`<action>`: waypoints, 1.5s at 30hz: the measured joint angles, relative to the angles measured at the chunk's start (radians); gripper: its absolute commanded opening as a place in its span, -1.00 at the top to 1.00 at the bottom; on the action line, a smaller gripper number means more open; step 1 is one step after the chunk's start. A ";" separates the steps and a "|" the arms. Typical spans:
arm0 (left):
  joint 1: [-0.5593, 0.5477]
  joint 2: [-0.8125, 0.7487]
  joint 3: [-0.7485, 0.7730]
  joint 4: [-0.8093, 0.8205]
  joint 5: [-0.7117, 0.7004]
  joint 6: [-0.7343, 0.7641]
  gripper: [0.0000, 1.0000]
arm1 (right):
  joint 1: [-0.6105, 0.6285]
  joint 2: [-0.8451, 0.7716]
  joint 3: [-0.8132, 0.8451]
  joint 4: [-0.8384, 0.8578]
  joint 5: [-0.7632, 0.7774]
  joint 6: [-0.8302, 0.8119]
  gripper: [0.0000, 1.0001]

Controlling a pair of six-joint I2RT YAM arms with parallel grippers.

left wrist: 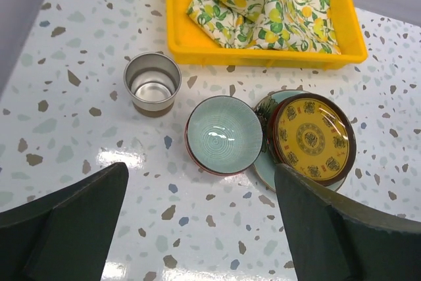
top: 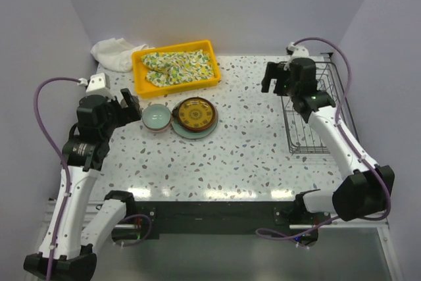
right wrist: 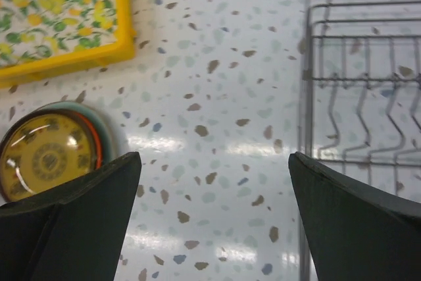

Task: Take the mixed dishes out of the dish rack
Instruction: Reset both arms

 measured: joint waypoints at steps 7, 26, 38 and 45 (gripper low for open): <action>-0.124 -0.105 0.043 -0.120 -0.136 0.025 -1.00 | -0.080 -0.313 -0.029 -0.169 0.163 0.024 -0.97; -0.200 -0.531 0.031 -0.321 -0.269 -0.029 -1.00 | -0.065 -1.137 -0.108 -0.516 0.304 -0.018 -0.97; -0.200 -0.699 0.084 -0.452 -0.295 -0.078 -1.00 | -0.018 -1.282 -0.102 -0.644 0.275 -0.040 -0.97; -0.200 -0.763 0.085 -0.486 -0.290 -0.111 -1.00 | -0.015 -1.332 -0.102 -0.676 0.274 -0.055 -0.97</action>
